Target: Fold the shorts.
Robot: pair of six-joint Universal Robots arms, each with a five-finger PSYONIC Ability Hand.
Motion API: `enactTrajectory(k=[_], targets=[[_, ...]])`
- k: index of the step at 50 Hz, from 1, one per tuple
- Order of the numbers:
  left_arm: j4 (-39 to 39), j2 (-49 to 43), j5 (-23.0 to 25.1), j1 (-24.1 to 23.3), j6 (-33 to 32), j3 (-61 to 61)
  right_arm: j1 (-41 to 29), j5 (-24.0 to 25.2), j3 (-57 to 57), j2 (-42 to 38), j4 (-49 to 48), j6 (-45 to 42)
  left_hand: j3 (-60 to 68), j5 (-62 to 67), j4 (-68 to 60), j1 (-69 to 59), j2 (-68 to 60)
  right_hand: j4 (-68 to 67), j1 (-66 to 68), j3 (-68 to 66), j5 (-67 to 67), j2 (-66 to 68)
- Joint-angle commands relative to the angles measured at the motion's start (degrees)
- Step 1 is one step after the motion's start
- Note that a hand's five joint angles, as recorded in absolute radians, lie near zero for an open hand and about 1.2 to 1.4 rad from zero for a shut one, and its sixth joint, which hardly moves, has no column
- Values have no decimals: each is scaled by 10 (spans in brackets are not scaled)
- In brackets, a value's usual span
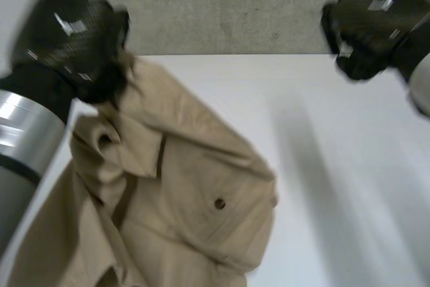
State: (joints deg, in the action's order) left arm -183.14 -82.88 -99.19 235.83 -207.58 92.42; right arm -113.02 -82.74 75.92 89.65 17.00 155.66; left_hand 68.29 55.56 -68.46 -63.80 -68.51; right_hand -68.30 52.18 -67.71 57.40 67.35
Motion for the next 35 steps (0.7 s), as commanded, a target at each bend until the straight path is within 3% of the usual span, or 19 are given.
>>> enactTrajectory(k=[1,4,8,15,18,26,29,33,34,35], targets=[[-1,-82,18,18,5,15,-5,-1,34,-101,-1,23,117,144,-115,-162,-115,159,2,153,-150,-150],[-1,-94,18,18,6,10,-3,1,41,-112,-2,61,117,144,-115,-162,-115,379,-218,373,-370,-370],[-1,-94,18,14,6,11,0,26,43,-134,-4,106,117,144,-115,-162,-115,561,-400,555,-552,-552],[0,-70,19,11,5,14,10,157,23,-198,-1,138,117,144,-115,-162,-115,583,-422,577,-574,-573],[0,-44,19,8,7,17,6,193,-3,-245,-1,170,117,144,-115,-162,-115,583,-422,577,-574,-573],[1,-17,19,-6,12,22,-6,204,-71,-352,-37,249,117,144,-115,-162,-115,577,-416,571,-568,-568],[3,-14,19,-13,11,22,-26,202,-102,-390,-60,264,117,144,-115,-162,-115,478,-317,472,-469,-469],[-1,-16,22,-7,10,18,-35,201,-141,-414,-65,265,117,144,-115,-162,-115,-27,188,-33,36,36],[-1,-19,23,-6,10,15,-35,196,-160,-413,-67,265,117,144,-115,-162,-115,-116,277,-122,125,126],[-2,-24,25,-5,9,12,-35,193,-175,-412,-67,267,117,144,-115,-162,-115,-117,278,-123,126,127]])
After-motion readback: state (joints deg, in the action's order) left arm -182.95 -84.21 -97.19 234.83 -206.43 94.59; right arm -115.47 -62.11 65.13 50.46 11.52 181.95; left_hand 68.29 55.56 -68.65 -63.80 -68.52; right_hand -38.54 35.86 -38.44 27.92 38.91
